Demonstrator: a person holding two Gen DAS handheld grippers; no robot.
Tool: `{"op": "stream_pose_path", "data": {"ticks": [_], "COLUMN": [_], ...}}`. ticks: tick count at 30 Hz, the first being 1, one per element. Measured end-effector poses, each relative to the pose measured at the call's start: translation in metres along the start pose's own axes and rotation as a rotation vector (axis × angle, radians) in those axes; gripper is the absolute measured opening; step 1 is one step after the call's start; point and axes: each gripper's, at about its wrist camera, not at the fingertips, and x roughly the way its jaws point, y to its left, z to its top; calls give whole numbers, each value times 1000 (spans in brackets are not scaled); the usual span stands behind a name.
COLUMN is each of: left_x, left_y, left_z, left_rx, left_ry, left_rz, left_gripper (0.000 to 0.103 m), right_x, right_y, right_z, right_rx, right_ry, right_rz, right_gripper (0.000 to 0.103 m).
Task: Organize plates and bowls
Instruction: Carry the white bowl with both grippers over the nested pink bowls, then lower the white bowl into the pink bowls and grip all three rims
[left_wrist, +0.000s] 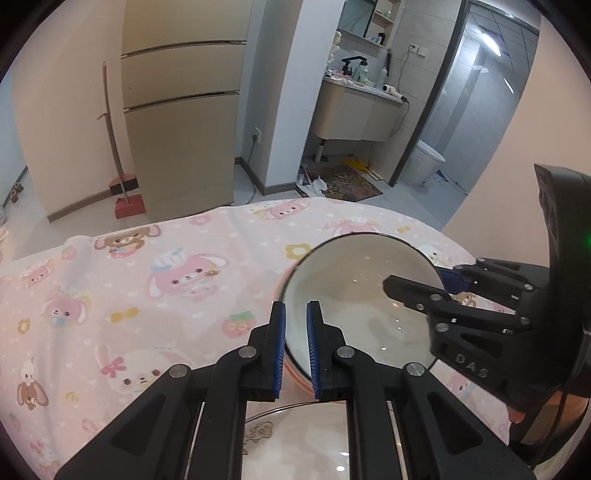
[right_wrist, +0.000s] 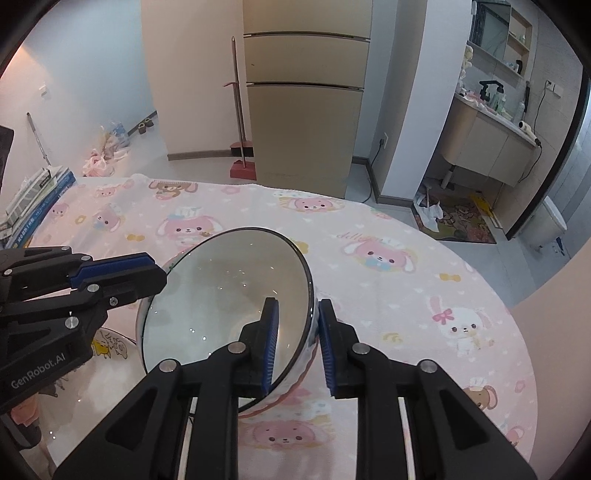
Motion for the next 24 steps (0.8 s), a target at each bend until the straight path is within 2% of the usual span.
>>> {"op": "stream_pose_path", "data": {"ticks": [6, 10, 15, 24], "left_x": [-5, -5, -3, -1], "left_y": [4, 4, 3, 5], "left_z": [2, 2, 2, 2], "left_rx": [-11, -8, -7, -15], "left_ry": [-11, -2, -3, -2], "left_rz": [-6, -8, -3, 0], "left_gripper": [13, 13, 13, 13], "right_x": [-18, -20, -24, -12], "right_y": [-10, -7, -6, -17], "right_z": [2, 1, 3, 1], "right_rx": [19, -5, -10, 12], "right_ry": [-34, -23, -38, -10], "right_rz": [45, 29, -14, 29], "right_gripper": [21, 15, 15, 14]}}
